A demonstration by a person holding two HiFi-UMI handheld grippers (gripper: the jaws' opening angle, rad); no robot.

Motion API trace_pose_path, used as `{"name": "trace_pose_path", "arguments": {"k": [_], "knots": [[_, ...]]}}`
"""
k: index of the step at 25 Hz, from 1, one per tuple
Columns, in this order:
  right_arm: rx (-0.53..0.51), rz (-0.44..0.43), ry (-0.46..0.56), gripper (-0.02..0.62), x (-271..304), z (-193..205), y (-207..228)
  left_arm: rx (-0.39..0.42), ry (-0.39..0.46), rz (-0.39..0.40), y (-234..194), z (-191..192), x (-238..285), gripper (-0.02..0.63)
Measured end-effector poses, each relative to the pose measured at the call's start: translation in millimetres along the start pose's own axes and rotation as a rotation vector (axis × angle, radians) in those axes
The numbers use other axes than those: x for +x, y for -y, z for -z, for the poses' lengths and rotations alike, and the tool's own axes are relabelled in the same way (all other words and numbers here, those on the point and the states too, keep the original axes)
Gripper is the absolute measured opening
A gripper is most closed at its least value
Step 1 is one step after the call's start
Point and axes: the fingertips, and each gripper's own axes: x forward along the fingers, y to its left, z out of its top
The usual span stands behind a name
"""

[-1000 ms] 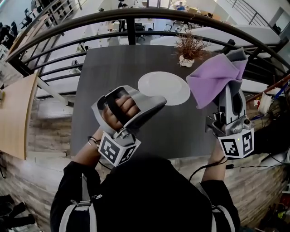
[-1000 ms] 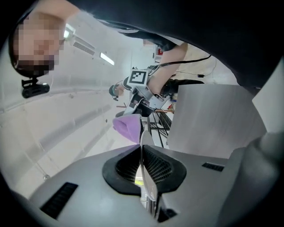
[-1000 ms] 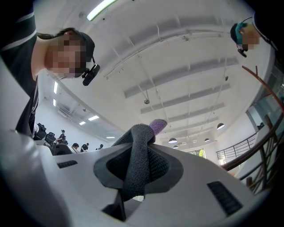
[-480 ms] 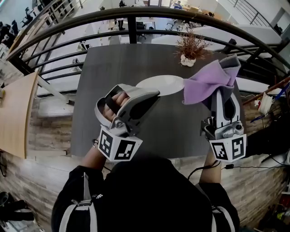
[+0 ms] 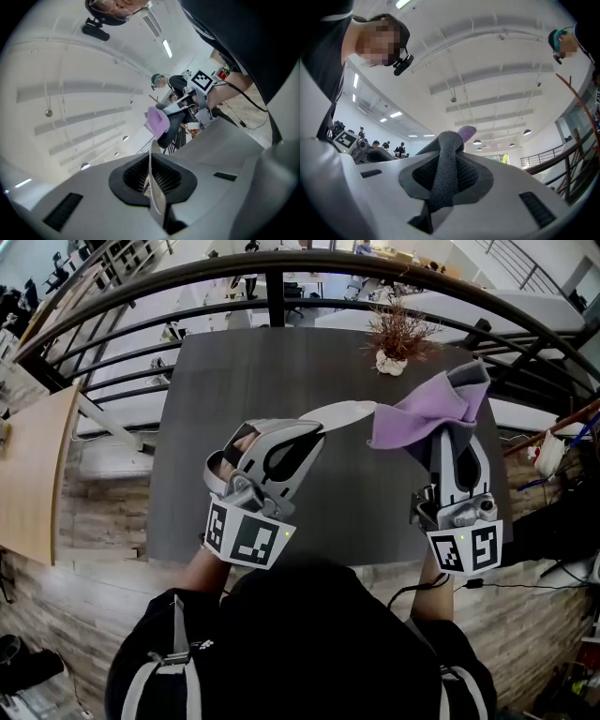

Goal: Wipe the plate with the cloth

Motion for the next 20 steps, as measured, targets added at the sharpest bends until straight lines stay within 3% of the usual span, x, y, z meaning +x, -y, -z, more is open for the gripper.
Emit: {"name": "trace_pose_path", "arguments": {"k": [11, 20], "knots": [[0.009, -0.005, -0.040, 0.061, -1.1, 23.6, -10.3, -0.226, -0.016, 0.008, 3.1, 24.4, -2.2, 0.018], [0.042, -0.021, -0.090, 0.062, -1.5, 52.6, -18.0, -0.314, -0.051, 0.049, 20.8, 50.0, 3.3, 0.017]]}}
